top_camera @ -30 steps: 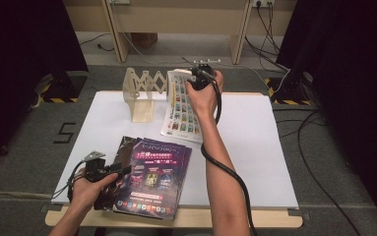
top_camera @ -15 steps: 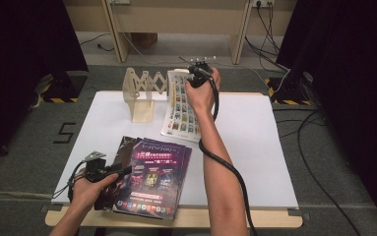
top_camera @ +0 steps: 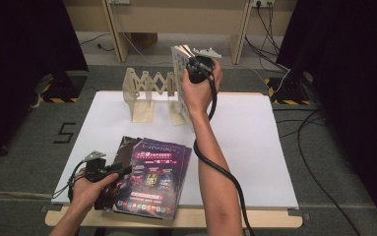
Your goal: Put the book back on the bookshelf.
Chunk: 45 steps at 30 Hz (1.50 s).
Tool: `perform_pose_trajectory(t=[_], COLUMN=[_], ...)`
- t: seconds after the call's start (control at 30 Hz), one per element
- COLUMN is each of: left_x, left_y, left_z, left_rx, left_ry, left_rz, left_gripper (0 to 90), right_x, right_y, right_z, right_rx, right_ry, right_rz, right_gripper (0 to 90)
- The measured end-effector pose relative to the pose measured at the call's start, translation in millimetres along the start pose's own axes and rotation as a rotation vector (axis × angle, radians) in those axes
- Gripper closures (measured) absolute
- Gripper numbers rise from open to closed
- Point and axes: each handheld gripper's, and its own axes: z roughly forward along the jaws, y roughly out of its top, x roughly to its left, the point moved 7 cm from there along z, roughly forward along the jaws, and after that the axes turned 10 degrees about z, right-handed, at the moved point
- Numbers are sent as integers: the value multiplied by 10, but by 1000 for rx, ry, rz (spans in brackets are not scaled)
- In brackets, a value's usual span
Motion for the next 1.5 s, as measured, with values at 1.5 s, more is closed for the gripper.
perform_pose_trajectory(t=[1.5], left_x=[12], left_y=[2], left_z=[-10], left_rx=[-1], left_ry=[4], left_rz=[6], left_gripper=[447], right_x=[-161], right_y=[-357], right_z=[97], right_rx=[86], right_ry=[2], right_rz=[16], right_gripper=[640])
